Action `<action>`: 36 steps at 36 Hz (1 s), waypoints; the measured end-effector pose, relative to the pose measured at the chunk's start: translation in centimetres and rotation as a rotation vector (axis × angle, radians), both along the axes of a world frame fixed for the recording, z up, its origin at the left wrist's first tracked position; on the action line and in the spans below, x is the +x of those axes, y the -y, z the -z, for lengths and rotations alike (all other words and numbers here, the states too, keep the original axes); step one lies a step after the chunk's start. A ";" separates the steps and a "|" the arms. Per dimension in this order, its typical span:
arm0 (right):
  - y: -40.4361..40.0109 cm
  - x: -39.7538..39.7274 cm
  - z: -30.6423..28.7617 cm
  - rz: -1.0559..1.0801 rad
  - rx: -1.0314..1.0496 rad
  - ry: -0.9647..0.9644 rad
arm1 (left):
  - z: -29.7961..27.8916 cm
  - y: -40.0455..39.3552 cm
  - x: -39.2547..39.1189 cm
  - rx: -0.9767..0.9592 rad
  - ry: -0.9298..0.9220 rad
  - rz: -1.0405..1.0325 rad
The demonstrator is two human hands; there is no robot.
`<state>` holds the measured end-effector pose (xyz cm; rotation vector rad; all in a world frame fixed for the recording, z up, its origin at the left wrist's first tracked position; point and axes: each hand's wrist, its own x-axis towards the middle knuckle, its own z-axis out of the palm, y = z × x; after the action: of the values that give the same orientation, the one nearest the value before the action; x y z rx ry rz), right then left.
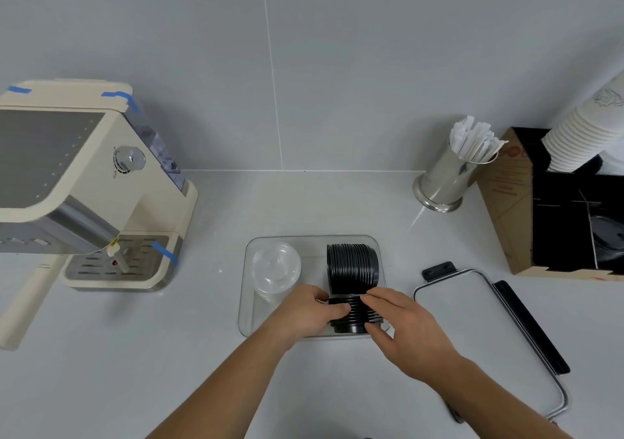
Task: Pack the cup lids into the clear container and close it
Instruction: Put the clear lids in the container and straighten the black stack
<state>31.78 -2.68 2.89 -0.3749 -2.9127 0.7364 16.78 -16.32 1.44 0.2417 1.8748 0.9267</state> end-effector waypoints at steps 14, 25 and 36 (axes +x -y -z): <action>-1.7 -2.9 -1.6 0.100 -0.094 -0.009 | 0.3 -0.7 -0.8 0.028 -0.072 -0.083; -1.8 -6.7 -1.1 0.018 0.015 0.120 | 1.2 -3.2 -1.3 0.052 0.166 -0.364; -2.3 -6.1 -0.1 0.052 0.000 0.099 | 1.8 -3.7 -1.0 0.118 0.268 -0.399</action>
<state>25.63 -0.36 3.02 -0.4988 -2.9819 0.7311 15.74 -12.60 -0.31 -0.1889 1.6478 1.2735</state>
